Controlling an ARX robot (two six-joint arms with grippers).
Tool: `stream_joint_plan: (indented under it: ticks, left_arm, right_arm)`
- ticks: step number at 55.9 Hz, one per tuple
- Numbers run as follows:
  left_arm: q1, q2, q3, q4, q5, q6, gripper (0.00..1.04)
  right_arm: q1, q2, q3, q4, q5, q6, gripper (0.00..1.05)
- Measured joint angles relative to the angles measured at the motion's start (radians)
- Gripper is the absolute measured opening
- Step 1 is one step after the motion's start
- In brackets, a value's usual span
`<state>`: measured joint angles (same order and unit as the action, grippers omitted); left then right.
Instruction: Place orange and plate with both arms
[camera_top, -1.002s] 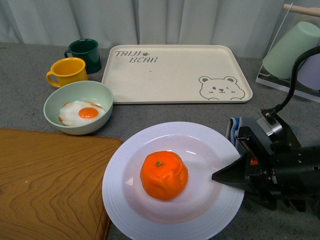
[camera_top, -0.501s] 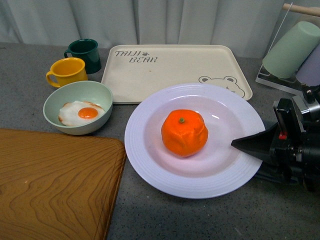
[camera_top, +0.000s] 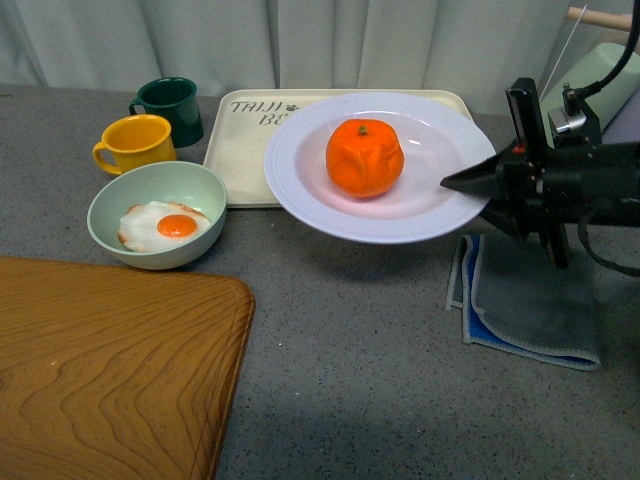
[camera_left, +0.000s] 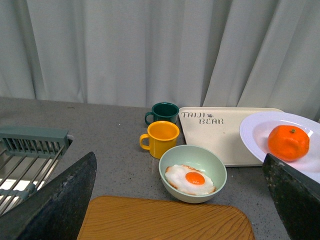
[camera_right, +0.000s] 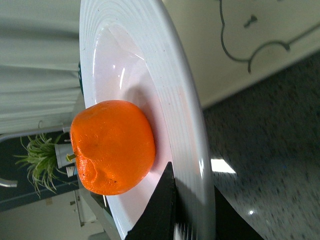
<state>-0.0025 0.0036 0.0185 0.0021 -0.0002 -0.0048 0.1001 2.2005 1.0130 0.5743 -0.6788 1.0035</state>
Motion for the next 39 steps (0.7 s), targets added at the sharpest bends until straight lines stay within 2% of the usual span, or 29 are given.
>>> stream_joint_plan:
  ticks: [21, 34, 39]
  left_arm:
    - [0.0, 0.0, 0.0, 0.0, 0.0, 0.0, 0.98]
    - [0.0, 0.0, 0.0, 0.0, 0.0, 0.0, 0.98]
    - [0.0, 0.0, 0.0, 0.0, 0.0, 0.0, 0.98]
  right_arm:
    - [0.058, 0.237, 0.483, -0.303, 0.047, 0.058, 0.04]
    - [0.092, 0.349, 0.701, -0.459, 0.068, 0.039, 0.04]
    - [0.1, 0.364, 0.731, -0.507, 0.074, 0.011, 0.18]
